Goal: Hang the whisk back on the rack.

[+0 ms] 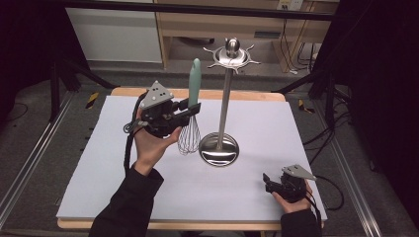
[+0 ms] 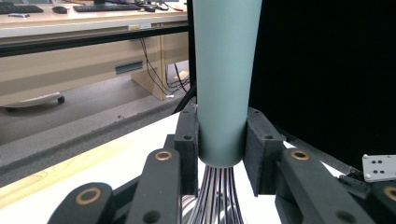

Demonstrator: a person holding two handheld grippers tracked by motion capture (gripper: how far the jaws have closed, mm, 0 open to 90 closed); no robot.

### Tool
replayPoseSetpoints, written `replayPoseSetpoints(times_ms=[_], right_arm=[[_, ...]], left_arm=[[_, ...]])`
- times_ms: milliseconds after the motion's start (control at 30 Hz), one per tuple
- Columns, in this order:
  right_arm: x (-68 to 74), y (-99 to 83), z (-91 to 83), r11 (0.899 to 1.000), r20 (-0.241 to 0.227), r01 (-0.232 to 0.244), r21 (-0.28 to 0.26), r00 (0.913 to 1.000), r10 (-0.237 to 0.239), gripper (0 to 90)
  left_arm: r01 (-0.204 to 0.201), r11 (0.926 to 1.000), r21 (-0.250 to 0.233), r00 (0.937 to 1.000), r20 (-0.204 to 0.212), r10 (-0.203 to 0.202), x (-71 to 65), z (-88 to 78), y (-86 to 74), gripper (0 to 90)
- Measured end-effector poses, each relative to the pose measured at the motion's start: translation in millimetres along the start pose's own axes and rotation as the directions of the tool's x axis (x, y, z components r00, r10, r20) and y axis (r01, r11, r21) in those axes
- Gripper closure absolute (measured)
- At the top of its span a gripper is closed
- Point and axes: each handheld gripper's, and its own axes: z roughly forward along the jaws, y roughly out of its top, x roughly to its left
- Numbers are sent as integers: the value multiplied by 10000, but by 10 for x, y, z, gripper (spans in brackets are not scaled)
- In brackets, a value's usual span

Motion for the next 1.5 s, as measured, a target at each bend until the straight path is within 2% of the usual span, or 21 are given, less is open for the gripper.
replayPoseSetpoints(times_ms=[667, 1500], right_arm=[[-2, 0, -1, 10000, 9, -7, -13, 10000, 7, 201], [-5, 1, -5, 10000, -19, -3, -60, 10000, 3, 201]], left_arm=[[-62, 9996, 271, 10000, 23, 62, -40, 135, 7, 690], [-237, 9976, 655, 9997, -34, 240, -76, 320, 92, 689]])
